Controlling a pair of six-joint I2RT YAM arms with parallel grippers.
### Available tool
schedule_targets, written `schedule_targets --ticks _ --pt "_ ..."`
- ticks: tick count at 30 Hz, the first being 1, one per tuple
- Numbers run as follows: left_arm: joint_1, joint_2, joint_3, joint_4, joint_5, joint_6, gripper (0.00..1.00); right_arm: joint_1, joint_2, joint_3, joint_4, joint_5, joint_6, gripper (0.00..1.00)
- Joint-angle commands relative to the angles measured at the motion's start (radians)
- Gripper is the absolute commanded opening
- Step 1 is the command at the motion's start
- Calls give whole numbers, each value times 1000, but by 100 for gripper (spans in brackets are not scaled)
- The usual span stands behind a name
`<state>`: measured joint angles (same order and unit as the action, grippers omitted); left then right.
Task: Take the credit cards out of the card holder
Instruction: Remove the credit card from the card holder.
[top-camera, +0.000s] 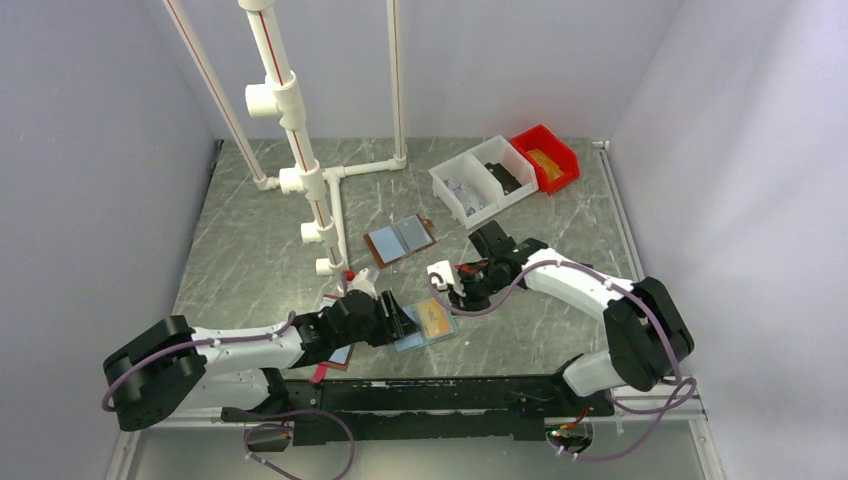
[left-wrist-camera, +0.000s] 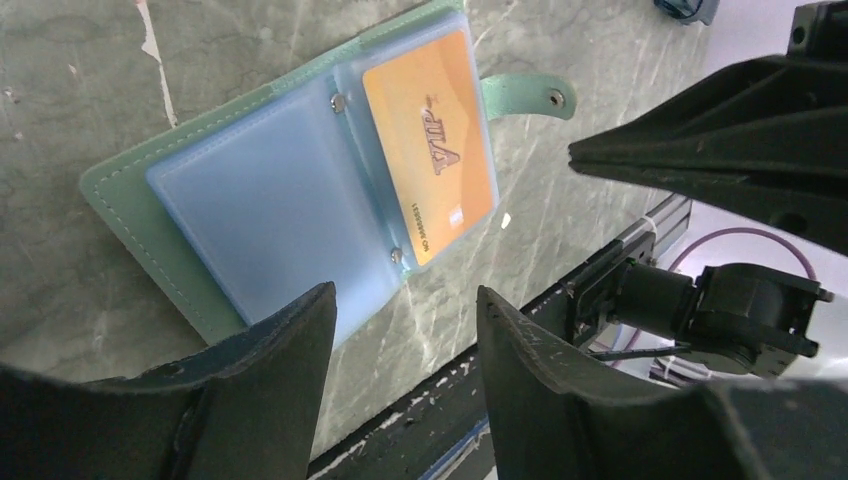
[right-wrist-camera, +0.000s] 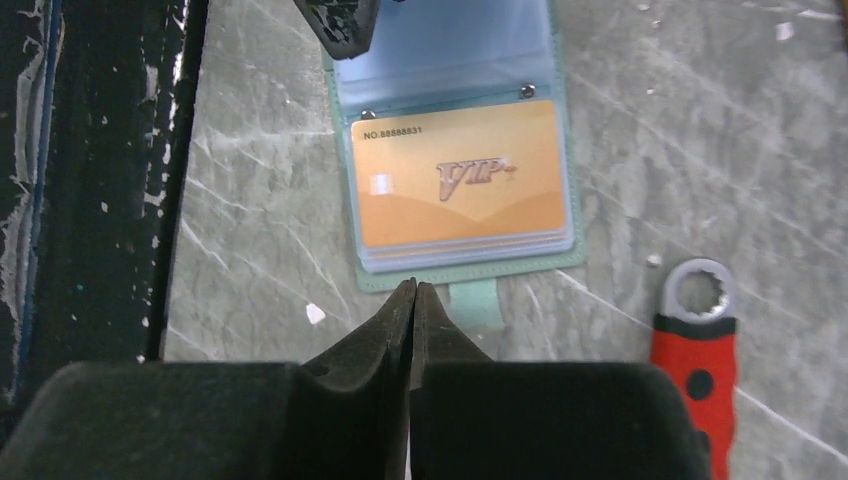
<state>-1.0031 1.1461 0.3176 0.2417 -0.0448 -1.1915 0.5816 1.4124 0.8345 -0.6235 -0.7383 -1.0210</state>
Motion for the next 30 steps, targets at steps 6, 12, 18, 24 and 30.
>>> schedule_targets --ticks 6,12,18,24,30 --pt "-6 56 -19 187 -50 -5 52 67 109 84 44 93 174 0" --pt "-9 64 -32 212 -84 -9 47 86 153 96 64 136 229 0" --pt "-9 113 -51 267 -101 -36 45 110 188 108 76 169 265 0" --pt "-10 184 -47 338 -98 -40 45 126 217 118 77 184 287 0" --pt "-9 228 -47 386 -102 -52 45 143 241 127 71 201 298 0"
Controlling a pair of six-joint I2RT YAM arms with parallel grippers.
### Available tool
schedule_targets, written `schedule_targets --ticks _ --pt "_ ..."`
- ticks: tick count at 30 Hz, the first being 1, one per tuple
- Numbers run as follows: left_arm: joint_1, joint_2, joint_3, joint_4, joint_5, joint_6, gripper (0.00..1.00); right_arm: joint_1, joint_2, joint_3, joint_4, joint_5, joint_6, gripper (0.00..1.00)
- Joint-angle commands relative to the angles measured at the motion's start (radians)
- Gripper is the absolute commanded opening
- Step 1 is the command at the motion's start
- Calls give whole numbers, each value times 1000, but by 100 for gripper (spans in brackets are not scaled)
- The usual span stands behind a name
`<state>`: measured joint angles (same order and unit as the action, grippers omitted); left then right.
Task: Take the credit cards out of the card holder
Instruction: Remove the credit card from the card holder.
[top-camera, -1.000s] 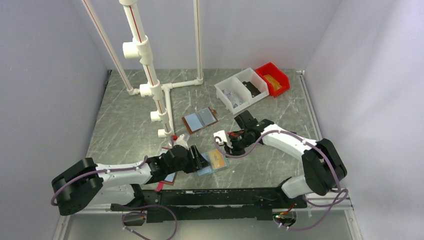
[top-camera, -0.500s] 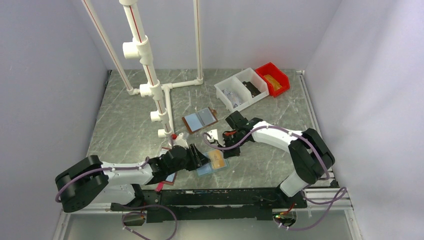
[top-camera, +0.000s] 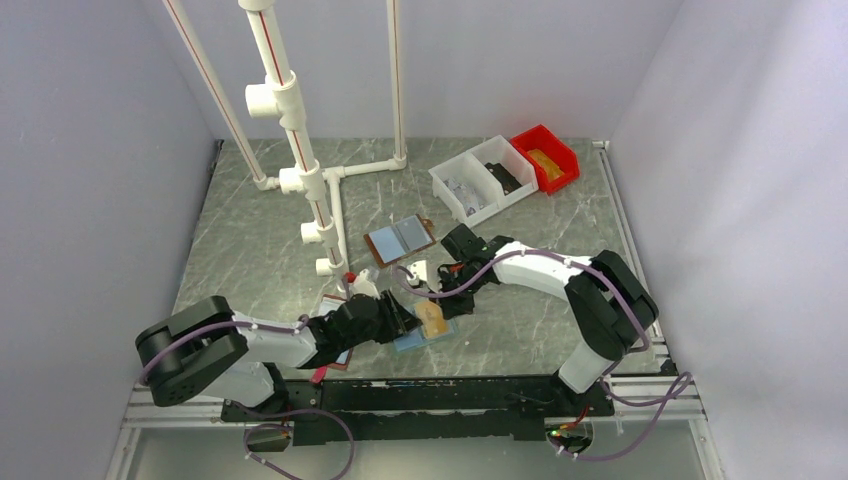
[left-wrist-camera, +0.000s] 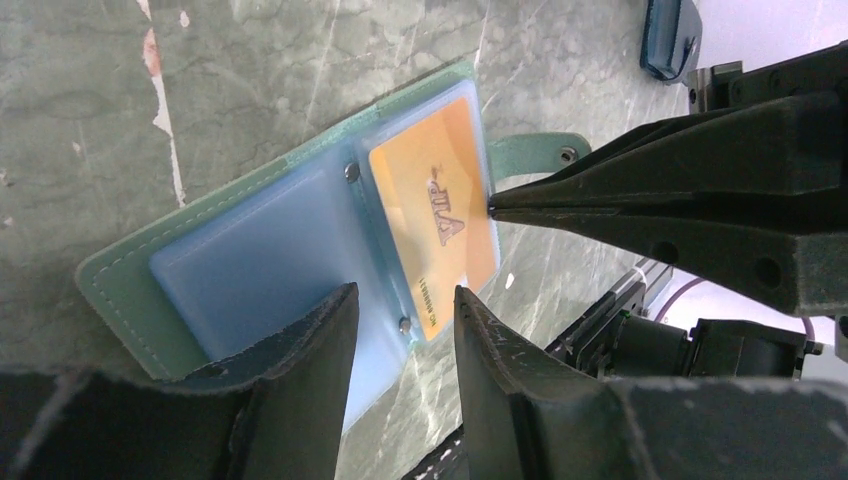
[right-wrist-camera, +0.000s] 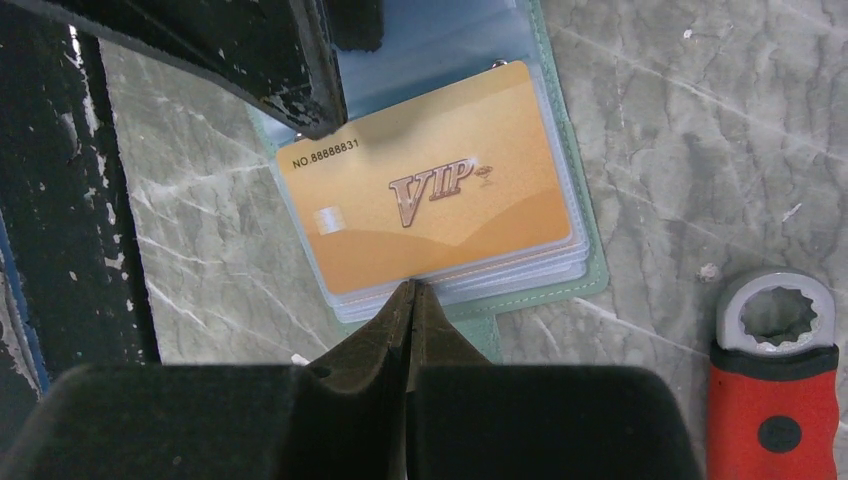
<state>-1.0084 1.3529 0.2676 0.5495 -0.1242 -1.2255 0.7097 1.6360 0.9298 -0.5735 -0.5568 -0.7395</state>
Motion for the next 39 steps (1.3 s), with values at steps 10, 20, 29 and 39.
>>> schedule_targets --ticks 10,20,29,39 --pt "-4 66 -21 134 -53 -65 44 32 58 54 8 14 44 0" --pt "-4 163 -56 279 -53 -129 37 42 89 81 -20 -37 73 0" --pt "-4 214 -74 357 -69 -151 19 46 110 101 -49 -93 74 0" --pt "-4 151 -121 334 -60 -100 0 41 118 104 -24 3 104 0"
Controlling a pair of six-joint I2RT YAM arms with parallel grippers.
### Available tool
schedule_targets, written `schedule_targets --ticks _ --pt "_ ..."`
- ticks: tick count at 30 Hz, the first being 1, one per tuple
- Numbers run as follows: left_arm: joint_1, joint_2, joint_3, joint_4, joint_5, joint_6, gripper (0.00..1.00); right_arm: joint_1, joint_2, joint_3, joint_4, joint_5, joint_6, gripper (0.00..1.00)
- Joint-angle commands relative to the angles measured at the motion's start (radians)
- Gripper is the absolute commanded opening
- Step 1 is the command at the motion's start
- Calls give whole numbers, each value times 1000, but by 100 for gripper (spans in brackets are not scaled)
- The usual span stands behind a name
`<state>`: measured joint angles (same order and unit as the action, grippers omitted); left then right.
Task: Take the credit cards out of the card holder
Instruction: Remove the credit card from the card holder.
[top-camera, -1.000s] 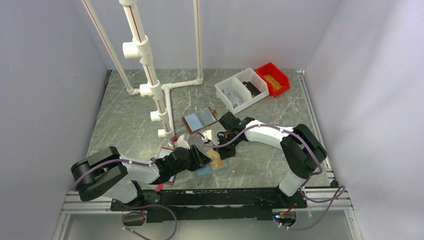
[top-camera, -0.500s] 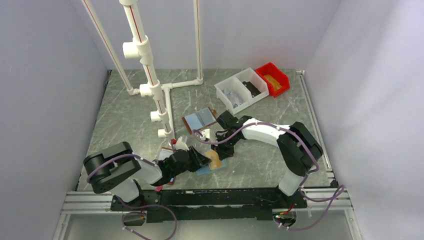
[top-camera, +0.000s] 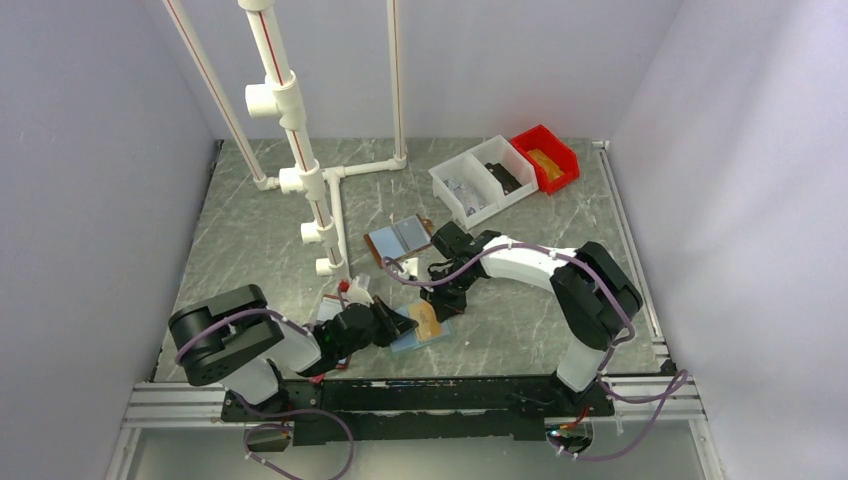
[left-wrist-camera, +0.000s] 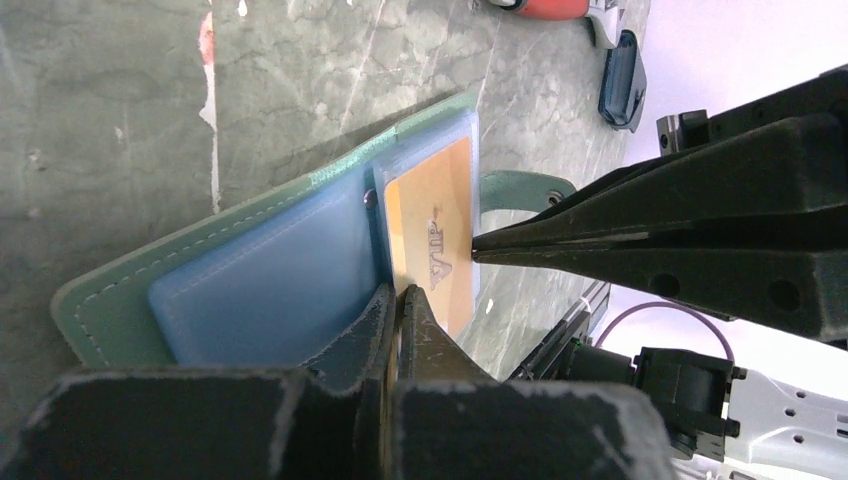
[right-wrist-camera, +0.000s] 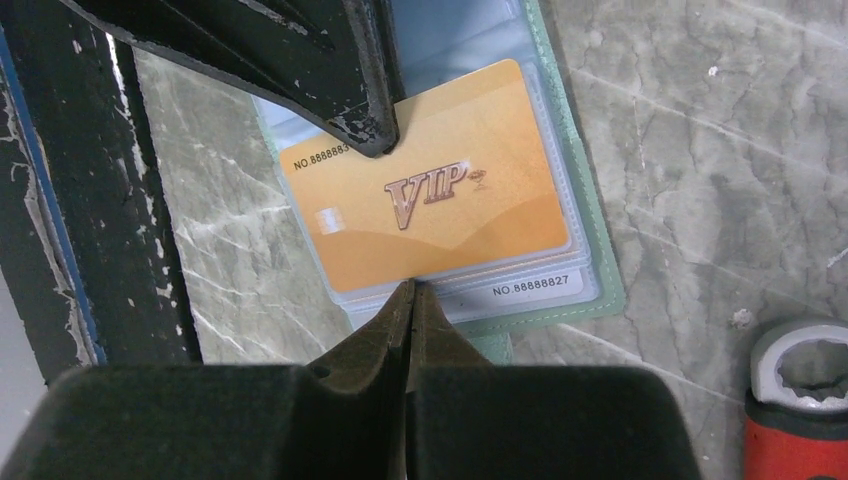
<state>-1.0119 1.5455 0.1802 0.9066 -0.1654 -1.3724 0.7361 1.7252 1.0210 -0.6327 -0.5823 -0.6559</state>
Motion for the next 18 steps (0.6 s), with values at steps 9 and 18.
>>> schedule_targets --ticks 9,18 --pt "-1 -151 -72 -81 13 144 0 6 15 29 0 -11 -5 10" --pt "-3 -299 -80 -146 44 333 0 -22 -39 53 -66 -148 -44 25"
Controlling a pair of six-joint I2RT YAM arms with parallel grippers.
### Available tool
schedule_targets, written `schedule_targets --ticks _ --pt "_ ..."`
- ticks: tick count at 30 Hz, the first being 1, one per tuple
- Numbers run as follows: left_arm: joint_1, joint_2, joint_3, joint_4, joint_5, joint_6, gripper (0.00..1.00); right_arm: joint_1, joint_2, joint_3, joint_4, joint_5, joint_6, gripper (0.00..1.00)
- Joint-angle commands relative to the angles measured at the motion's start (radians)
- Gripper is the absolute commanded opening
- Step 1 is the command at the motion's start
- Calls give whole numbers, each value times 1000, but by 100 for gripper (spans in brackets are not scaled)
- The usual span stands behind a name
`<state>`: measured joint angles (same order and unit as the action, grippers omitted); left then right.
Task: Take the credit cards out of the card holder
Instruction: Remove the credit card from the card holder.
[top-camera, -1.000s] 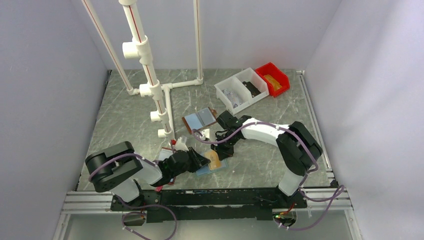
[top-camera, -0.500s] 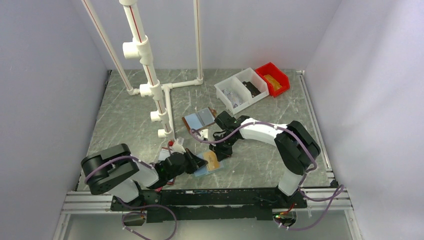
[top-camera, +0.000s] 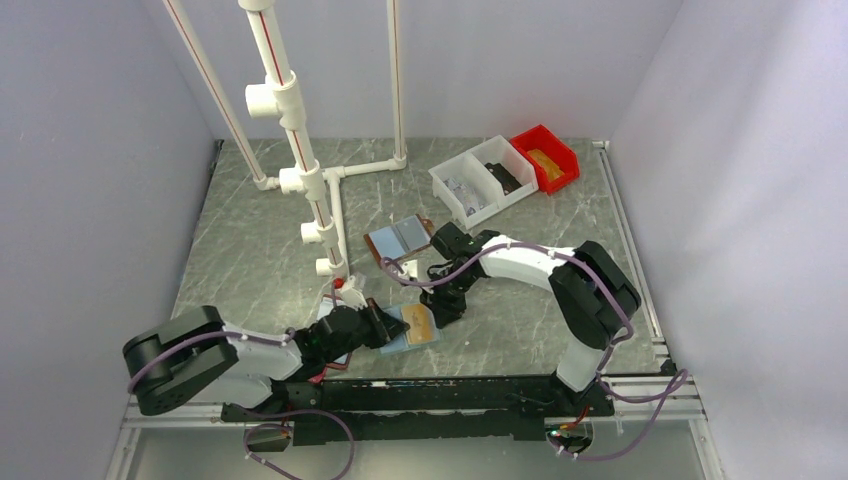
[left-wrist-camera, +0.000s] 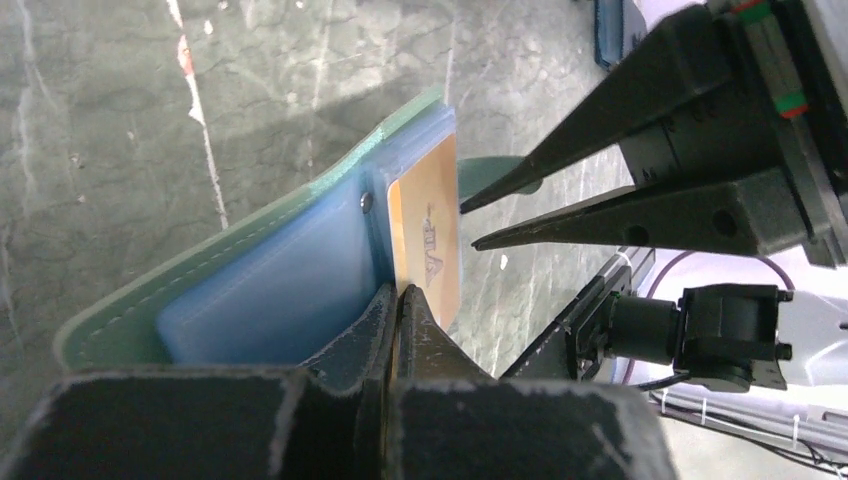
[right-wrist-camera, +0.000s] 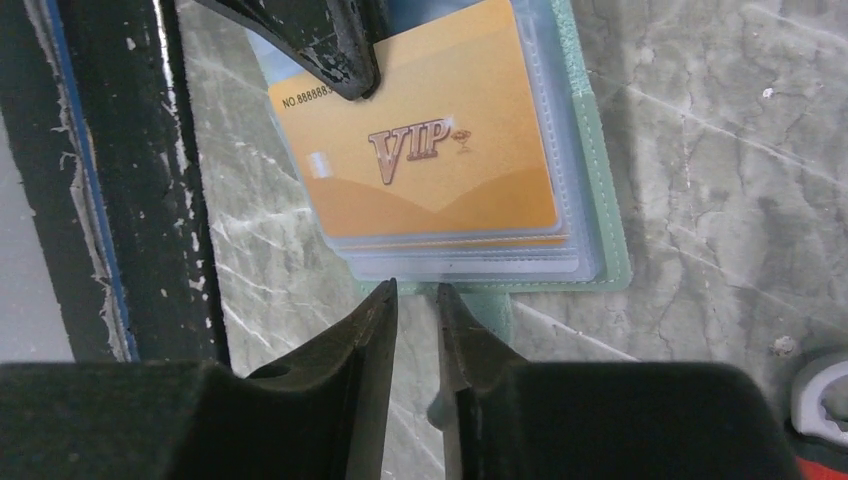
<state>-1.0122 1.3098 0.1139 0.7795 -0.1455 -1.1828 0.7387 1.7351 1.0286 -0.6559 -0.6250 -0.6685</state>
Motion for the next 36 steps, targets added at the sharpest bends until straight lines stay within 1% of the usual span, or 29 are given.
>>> schedule_targets --ticks 1,9,13,17,20,23,25,32,36 --pt "-3 -81 -17 -18 27 165 0 -33 -56 50 -50 -131 -33 26" --pt "-41 -174 -26 -18 3 304 0 -112 -108 71 -83 -347 -2 42" --pt "-82 -184 -16 3 -27 372 0 -134 -99 68 -68 -420 42 45" --pt "-105 -169 -19 36 -50 390 0 -151 -78 63 -25 -434 124 45" --pt "-108 -157 -45 95 -61 383 0 -160 -60 57 13 -402 193 46" --pt "-109 -152 -73 160 -70 376 0 -163 -37 63 4 -414 205 47" --pt "-109 -160 -80 175 -71 371 0 -162 -27 66 -2 -436 212 47" --pt "-109 -237 -101 139 -97 328 0 -163 -21 85 -47 -494 200 39" --pt "-109 -294 -112 133 -105 318 0 -158 -1 84 -41 -497 235 36"
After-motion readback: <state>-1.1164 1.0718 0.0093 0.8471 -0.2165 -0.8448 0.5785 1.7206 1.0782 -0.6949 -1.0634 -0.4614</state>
